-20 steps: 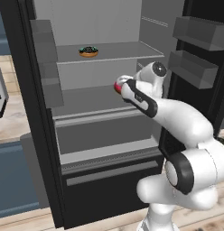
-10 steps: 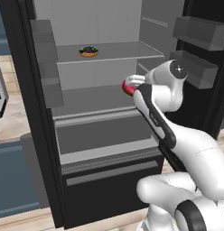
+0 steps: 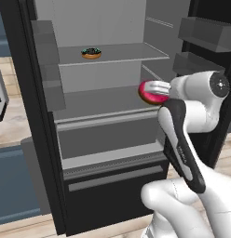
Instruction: Take the donuts from the fridge and place them on the empty tray on the dining counter.
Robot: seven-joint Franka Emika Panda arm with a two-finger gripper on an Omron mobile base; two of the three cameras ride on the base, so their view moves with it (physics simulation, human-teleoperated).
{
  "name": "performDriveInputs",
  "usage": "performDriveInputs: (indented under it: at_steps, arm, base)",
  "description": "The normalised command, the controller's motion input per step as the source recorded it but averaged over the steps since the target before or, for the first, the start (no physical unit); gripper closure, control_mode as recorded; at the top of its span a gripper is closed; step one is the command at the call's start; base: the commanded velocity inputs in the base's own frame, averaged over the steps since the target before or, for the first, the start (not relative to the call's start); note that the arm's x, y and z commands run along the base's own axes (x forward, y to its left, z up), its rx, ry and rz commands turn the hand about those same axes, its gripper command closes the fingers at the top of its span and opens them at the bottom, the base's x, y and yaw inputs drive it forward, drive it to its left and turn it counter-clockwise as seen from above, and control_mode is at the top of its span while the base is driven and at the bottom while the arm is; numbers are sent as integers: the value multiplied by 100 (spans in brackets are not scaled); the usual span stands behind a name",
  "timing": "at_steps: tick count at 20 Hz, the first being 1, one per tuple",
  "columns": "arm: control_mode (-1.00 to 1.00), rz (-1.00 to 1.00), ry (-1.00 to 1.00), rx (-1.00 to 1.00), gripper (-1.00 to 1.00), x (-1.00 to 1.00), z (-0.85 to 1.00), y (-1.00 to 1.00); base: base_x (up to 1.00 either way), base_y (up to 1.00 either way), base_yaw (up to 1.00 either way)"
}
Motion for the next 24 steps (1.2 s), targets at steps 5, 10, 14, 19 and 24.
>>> performDriveInputs:
  at_steps: [5, 10, 14, 19, 24]
  arm:
    - [-100, 0, 0, 5, 100, -100, 63, -2]
    - [-100, 0, 0, -2, 100, -100, 29, -5]
    - [100, 0, 0, -3, 100, -25, 0, -7]
    - [100, 0, 0, 0, 100, 0, 0, 0]
    - [100, 0, 0, 0, 100, 0, 0, 0]
  base:
    - [0, 0, 0]
    - [0, 0, 0]
    - [-75, -19, 0]
    - [-86, -24, -25]
    - [-2, 0, -96]
